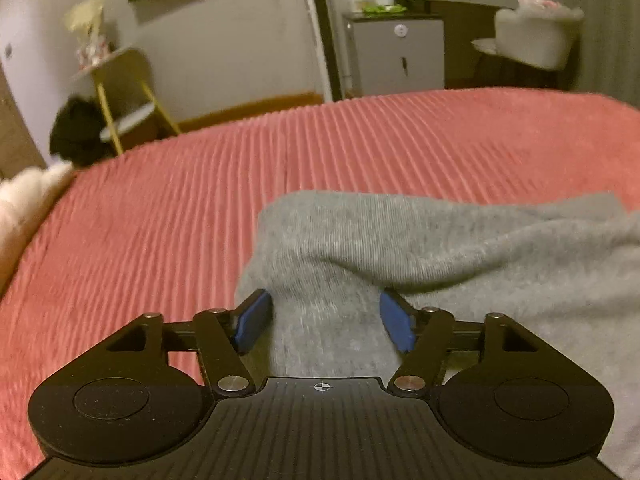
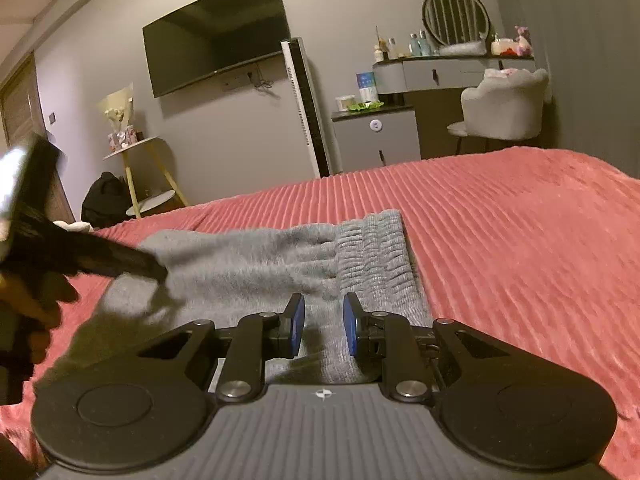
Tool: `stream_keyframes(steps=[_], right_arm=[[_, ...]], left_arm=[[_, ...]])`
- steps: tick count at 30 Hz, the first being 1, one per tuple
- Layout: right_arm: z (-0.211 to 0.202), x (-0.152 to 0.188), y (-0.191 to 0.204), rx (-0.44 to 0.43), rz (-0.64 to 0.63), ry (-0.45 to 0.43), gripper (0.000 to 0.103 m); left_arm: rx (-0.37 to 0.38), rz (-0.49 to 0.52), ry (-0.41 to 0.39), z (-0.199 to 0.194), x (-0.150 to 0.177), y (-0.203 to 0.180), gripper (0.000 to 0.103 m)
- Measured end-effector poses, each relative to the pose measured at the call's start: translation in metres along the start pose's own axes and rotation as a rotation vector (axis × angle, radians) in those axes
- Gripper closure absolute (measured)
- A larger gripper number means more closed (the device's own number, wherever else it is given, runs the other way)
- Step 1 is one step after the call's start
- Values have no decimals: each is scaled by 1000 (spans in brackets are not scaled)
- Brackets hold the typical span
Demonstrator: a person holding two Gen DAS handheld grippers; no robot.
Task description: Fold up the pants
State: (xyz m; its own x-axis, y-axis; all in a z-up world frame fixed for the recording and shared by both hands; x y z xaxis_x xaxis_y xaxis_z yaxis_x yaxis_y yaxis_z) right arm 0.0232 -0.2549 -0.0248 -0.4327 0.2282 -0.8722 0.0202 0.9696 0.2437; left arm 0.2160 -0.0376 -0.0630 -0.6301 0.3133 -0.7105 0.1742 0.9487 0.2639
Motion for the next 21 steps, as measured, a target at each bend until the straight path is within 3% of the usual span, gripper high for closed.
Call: stream_keyframes(steps=[1,3,8,14,18,21], right_arm=[[1,0,1,4,-11,-2,84],[3,1,3,17,-40,-6,83],[1,0,3,14,-53,-12,83],[-9,-5,-17,-22,98,-16,83],[-19,-6,-26,-58,172,-14,83],[-29,-5,-33,-84,225,-14,83]], left_arm=[[-40,40,-28,0,2,-7,18],[-86,72,-55,0,7,-11,13],[47,-170,21,-18,22,28,17],[97,-178,53,-48,70,51,16],[267,-327,199,-43,82,69,14],[331,-402,247,-36,91,80,12]])
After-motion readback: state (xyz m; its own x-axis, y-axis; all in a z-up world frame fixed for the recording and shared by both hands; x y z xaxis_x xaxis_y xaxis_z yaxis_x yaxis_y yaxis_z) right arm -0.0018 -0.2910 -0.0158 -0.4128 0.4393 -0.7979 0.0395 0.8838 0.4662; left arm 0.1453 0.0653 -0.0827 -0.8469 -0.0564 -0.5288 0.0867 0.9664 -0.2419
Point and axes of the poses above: each gripper's, at about its wrist camera, not at the fingertips, and z roughly the way its jaws point, y to its left, x to its underside, the point moved 2 cm from there along z, roughly the way its jaws point, and after that the axes turned 5 degrees about -x, right-handed, at the moved point
